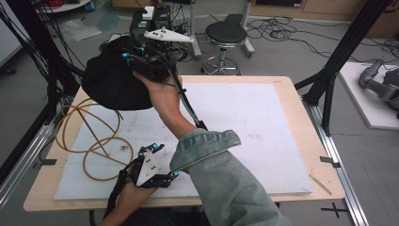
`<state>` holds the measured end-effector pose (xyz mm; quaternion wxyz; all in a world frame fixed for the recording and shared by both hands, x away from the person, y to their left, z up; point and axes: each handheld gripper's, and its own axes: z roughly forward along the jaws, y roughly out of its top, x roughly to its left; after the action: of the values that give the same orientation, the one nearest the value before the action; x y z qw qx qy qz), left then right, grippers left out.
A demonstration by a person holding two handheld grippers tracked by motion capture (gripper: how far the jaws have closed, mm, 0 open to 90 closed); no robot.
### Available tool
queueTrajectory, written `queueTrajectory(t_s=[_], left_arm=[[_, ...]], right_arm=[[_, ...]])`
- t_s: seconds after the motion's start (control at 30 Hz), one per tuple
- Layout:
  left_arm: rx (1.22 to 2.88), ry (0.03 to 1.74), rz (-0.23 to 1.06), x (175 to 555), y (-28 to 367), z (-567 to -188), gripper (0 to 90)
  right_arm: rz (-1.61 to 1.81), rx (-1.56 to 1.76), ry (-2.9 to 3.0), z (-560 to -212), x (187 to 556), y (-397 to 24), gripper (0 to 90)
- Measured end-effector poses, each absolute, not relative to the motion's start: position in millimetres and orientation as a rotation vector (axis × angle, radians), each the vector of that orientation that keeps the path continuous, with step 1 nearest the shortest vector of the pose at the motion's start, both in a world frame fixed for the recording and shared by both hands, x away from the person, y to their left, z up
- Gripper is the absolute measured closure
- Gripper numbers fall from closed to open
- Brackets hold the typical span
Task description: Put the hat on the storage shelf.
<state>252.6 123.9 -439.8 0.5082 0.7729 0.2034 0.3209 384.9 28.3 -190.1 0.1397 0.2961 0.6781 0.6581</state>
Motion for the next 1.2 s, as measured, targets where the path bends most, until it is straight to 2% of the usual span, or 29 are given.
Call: queueTrajectory(t_s=[0.73,1.2], left_arm=[[1.862,0.479,0.771,252.4,122.4,-439.8,16.2],[1.853,0.483,0.774,253.1,122.4,-440.0,16.2]], right_arm=[[1.98,0.745,2.168,-205.3,363.2,77.1,72.0],[1.917,0.667,2.354,-227.9,353.7,101.6,70.4]])
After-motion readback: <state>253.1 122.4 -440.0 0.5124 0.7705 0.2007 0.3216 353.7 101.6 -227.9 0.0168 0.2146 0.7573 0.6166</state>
